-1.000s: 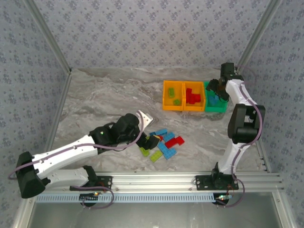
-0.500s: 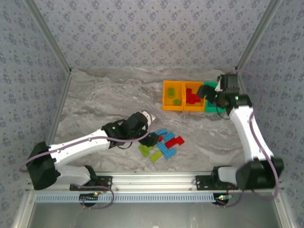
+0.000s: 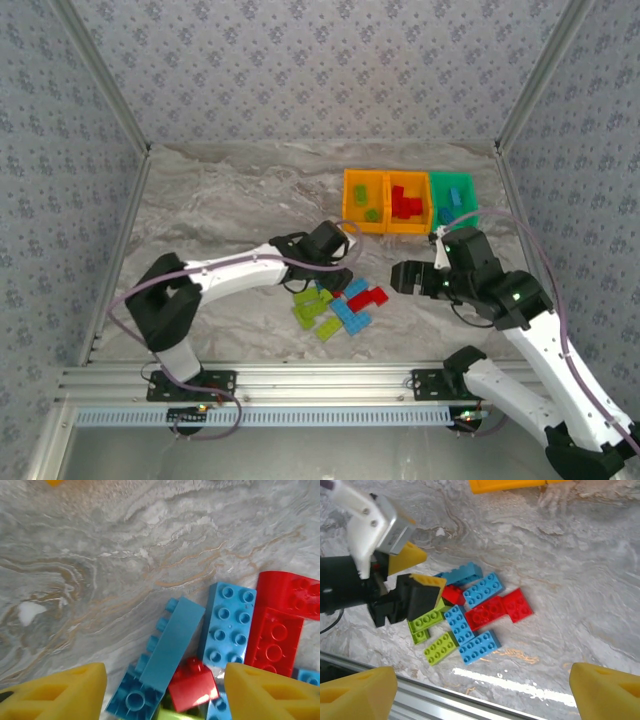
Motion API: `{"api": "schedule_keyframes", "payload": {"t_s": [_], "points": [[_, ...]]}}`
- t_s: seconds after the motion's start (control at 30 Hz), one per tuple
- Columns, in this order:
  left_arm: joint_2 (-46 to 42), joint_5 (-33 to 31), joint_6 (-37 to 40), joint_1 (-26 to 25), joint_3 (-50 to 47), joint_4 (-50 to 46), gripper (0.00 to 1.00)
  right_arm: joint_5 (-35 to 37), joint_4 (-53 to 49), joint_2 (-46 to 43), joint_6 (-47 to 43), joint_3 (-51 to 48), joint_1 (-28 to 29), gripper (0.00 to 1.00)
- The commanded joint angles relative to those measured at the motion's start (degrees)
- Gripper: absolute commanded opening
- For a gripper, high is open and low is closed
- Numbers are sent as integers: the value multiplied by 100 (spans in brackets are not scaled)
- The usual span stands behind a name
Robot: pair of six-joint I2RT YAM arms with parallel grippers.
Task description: Sort the legos into containers by color
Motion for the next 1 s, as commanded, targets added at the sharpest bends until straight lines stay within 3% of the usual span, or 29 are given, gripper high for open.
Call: {"api": "schedule_keyframes", "payload": {"t_s": [0.0,0.3,0.67,0.73,0.87,0.97], "points": [[319,155,136,20,373,4,59,237,-387,-62,168,-49,35,92],[940,270,133,104,641,-75,43,288,-278,-42,207,-54,52,92],[1527,513,146,116,711,-2,39,316,-310,-105,334,-36,118,92],[1552,488,158,117,711,2,38,307,-305,-98,339,-36,144,92],[1441,495,174,117,658,126,24,350,-316,-96,374,-10,177,92],[1210,595,218,114,812,118,23,364,-318,-129,400,25,203,92]]}}
